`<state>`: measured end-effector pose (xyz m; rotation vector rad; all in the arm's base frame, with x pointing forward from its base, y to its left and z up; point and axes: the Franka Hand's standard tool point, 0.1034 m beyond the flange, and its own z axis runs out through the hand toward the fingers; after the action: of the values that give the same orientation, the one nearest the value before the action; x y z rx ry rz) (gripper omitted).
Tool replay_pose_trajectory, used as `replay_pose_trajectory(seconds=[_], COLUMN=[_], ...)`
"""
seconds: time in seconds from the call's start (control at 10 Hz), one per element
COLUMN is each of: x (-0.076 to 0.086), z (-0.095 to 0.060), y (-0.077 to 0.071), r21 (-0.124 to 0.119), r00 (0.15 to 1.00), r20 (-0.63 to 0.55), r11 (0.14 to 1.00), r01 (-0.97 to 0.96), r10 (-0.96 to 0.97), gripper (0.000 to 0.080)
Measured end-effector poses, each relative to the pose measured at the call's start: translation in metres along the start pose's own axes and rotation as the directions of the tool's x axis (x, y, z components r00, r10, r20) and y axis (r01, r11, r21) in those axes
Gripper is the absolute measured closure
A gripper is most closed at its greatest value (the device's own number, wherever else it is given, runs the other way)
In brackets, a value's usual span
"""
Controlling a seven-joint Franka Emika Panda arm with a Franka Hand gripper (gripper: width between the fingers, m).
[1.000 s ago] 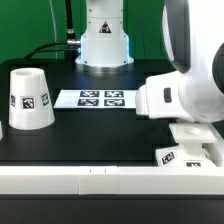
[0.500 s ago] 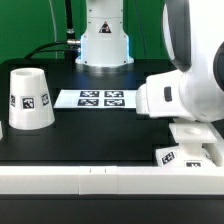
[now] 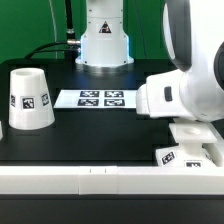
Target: Assemble lamp
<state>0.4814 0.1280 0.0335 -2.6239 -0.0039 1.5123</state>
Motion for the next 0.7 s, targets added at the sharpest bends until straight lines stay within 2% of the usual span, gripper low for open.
replay_pose_trajectory(seconds=[0.5,0.6,0.7], x=[-0.050,-0.054,-0.049], z=[-0.051,-0.056,-0.054], y=[0.008,0.006,0.006], r21=[0.013,0.011,0.013], r00=[0.999,0.999,0.998], r20=[-0.025,-0.037,-0.042], r11=[0.999,0.999,0.999], r01=[0.037,0.040,0.039], r10=[-0.037,-0.039,-0.038], gripper=[0.0289,0.0299,0.0299])
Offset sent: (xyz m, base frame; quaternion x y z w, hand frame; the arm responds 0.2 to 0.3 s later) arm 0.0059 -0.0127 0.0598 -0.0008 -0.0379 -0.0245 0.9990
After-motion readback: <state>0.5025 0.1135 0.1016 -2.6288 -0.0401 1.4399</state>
